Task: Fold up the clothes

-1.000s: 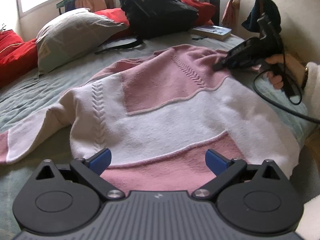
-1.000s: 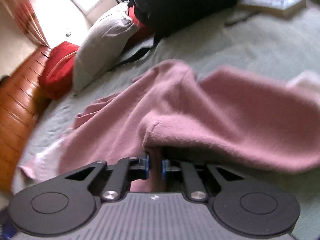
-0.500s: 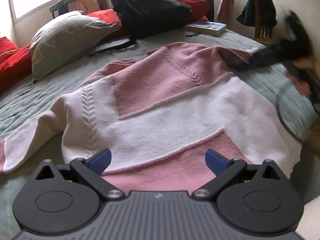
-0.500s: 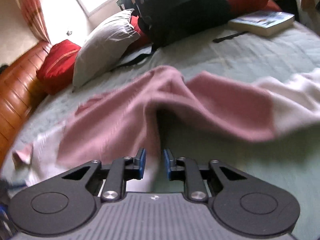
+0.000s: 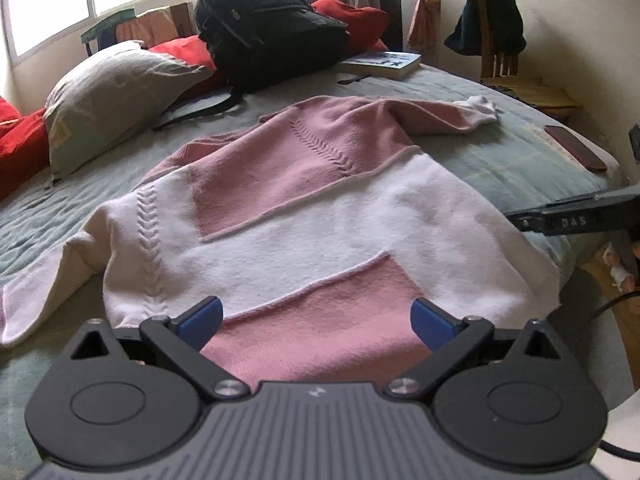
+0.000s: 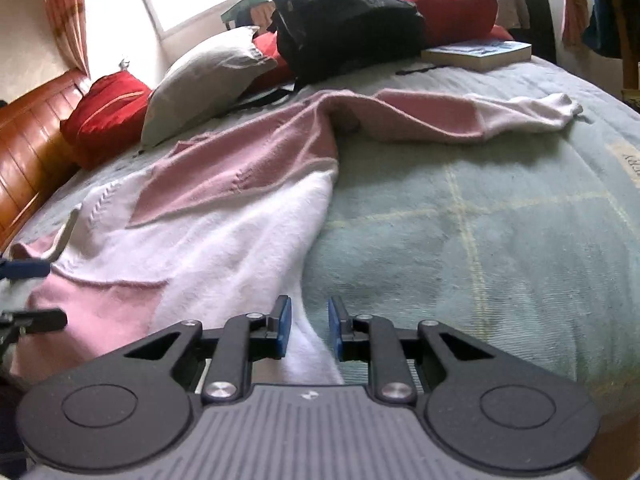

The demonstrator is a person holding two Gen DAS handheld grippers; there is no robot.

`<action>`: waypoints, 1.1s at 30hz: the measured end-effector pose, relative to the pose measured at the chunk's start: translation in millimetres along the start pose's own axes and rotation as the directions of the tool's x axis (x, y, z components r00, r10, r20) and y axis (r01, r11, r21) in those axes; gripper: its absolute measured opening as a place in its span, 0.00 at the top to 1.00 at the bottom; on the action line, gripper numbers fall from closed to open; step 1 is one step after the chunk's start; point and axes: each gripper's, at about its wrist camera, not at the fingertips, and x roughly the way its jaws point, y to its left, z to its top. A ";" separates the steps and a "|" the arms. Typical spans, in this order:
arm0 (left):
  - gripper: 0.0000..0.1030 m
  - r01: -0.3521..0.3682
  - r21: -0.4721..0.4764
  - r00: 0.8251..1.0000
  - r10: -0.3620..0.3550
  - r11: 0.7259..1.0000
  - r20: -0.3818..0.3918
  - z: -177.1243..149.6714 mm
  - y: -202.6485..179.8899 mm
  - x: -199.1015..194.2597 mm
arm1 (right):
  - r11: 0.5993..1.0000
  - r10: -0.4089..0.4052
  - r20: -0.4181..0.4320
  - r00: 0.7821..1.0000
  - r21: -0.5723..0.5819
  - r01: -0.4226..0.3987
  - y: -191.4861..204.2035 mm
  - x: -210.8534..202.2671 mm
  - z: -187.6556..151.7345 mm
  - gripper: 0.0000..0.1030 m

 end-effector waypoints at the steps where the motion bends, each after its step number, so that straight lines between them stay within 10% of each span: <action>1: 0.03 -0.003 0.000 1.000 0.003 1.000 0.003 -1.0 -0.6 -2.7 | 1.000 -0.002 0.009 1.000 0.009 0.001 0.9 -0.8 2.3 0.76; 8: 0.03 -0.017 -0.008 1.000 0.017 1.000 -0.001 -5.9 -2.3 -8.2 | 0.995 0.020 0.021 1.000 0.098 -0.022 -5.7 -5.1 0.4 0.73; 19: 0.03 -0.015 0.023 1.000 0.015 1.000 0.015 -6.4 -14.6 -16.3 | 0.987 -0.122 0.030 0.992 -0.097 0.125 27.4 20.0 -19.0 0.57; 27: 0.03 -0.010 0.009 1.000 0.010 1.000 0.022 -6.5 -13.8 -18.7 | 0.994 0.014 0.020 1.000 0.109 -0.016 -19.4 -6.9 -18.3 0.57; 33: 0.03 -0.012 0.013 1.000 0.011 1.000 0.011 -4.8 -19.6 -11.9 | 0.993 -0.081 0.020 0.996 -0.082 0.083 18.2 5.5 -29.3 0.70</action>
